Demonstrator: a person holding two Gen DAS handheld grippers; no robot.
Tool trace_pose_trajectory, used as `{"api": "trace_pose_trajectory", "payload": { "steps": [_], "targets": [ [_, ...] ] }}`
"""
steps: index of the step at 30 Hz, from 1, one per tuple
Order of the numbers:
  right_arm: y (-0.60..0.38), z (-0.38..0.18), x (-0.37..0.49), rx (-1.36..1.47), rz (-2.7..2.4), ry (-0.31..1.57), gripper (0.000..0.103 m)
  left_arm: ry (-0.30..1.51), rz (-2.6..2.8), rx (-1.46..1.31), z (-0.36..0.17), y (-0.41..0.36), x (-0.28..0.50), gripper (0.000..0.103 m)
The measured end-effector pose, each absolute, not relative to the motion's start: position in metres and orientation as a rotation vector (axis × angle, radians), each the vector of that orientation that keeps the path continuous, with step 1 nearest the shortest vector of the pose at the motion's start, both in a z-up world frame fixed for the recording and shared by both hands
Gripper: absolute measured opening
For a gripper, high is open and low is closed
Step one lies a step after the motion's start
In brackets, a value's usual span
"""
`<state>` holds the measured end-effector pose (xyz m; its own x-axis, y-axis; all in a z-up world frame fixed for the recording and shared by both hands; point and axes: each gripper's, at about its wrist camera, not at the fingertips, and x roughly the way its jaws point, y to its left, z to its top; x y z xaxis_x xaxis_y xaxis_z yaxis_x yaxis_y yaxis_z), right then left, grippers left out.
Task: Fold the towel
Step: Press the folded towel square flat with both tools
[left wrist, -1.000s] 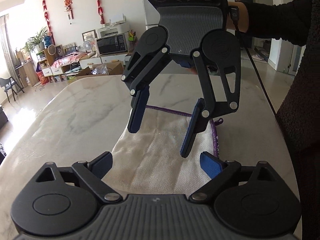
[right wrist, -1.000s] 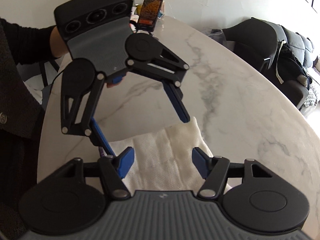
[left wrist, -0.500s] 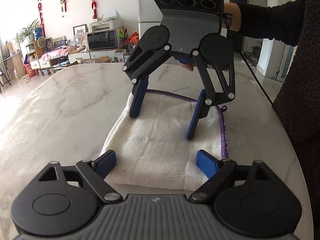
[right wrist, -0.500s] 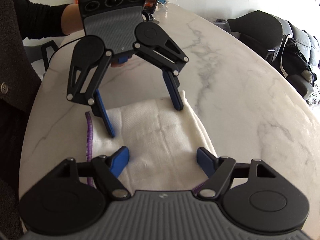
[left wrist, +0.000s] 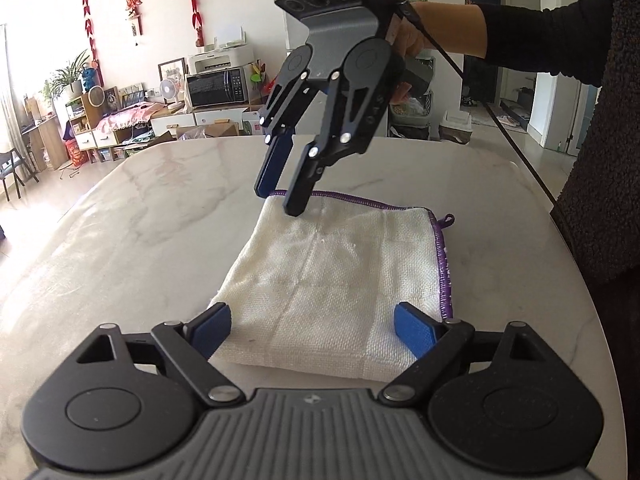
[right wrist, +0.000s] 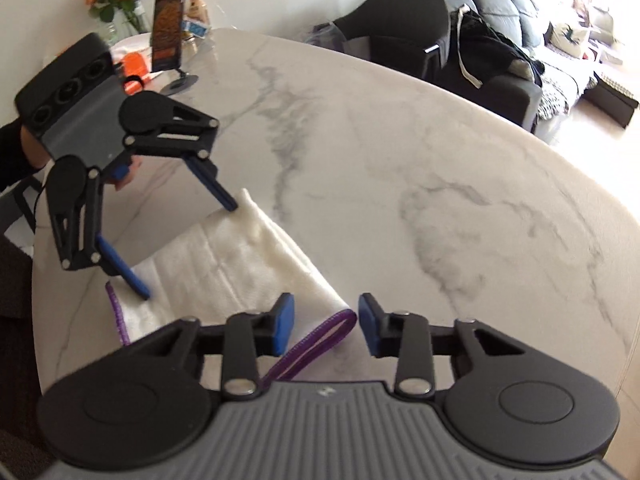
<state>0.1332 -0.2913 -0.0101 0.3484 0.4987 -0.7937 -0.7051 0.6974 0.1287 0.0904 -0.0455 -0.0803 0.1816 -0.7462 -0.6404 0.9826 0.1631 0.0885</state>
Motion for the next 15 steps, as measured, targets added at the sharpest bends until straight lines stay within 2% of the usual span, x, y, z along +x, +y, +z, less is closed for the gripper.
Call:
{"api": "trace_pose_trajectory", "payload": {
  "steps": [2,4,6,11,15],
  "targets": [
    [-0.294,-0.013,0.131,-0.244,0.79,0.943,0.035,0.527,-1.313,0.559,-0.082,-0.048,0.094,0.09],
    [-0.293,-0.017,0.135,-0.224,0.795,0.955,0.017,0.538,-1.312,0.553,-0.085,-0.05,0.099,0.091],
    [-0.293,-0.013,0.133,-0.209,0.785,0.938,0.011,0.539,-1.302,0.545,-0.085,-0.053,0.105,0.092],
    [-0.294,-0.015,0.136,-0.224,0.731,0.925,0.012,0.551,-1.267,0.506,-0.087,-0.048,0.108,0.096],
    [-0.29,-0.015,0.132,-0.242,0.696,0.898,0.023,0.551,-1.25,0.49,-0.085,-0.046,0.108,0.098]
  ]
}}
